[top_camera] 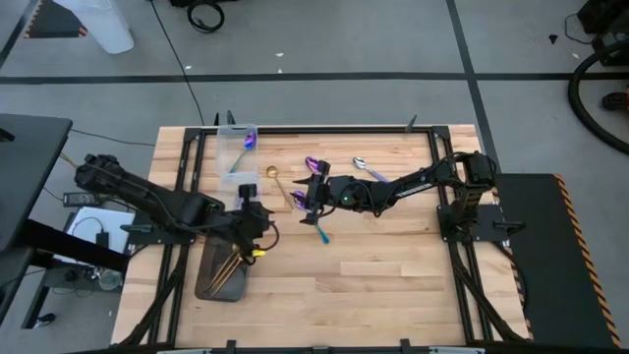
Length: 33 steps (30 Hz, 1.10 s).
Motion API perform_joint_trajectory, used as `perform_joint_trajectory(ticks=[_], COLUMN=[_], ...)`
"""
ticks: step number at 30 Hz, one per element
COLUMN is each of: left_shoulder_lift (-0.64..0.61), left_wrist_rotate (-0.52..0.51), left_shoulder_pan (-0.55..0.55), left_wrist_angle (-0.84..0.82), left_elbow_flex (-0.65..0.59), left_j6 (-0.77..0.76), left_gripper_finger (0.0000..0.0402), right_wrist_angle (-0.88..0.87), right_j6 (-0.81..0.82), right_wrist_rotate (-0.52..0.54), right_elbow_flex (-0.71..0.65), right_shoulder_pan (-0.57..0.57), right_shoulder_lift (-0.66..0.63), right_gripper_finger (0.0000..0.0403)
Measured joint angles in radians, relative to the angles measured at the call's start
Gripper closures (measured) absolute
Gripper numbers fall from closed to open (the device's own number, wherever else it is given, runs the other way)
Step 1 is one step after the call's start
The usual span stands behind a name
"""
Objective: Sort silverware by color (type)
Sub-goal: Put the purple spoon into the top transparent bin
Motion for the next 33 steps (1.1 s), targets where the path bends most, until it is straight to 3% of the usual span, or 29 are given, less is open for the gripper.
perform_joint_trajectory(ticks=[7,14,23,27,33], left_shoulder_lift=[-0.224,-0.392,-0.409,-0.409,-0.408], left_wrist_rotate=[0.060,0.136,0.310,0.325,0.325], left_shoulder_pan=[0.103,0.247,0.367,0.403,0.441], left_wrist_angle=[0.309,0.428,0.685,0.789,0.802], left_elbow_flex=[-0.233,-0.386,-0.510,-0.568,-0.604], left_j6=[0.091,0.097,0.162,0.180,0.134], left_gripper_finger=[0.0285,0.0285,0.0285,0.0285,0.0285], right_wrist_angle=[-0.007,-0.021,-0.058,-0.068,-0.175], right_j6=[0.015,0.050,0.141,0.173,0.235], right_wrist_rotate=[-0.004,-0.008,-0.034,-0.031,0.000], right_elbow_flex=[0.000,0.001,0.001,0.001,0.002], right_shoulder_pan=[-0.006,-0.026,-0.046,-0.048,-0.062], right_shoulder_lift=[0.000,0.000,0.000,0.000,0.000], right_gripper_finger=[0.0233,0.0233,0.0233,0.0233,0.0233])
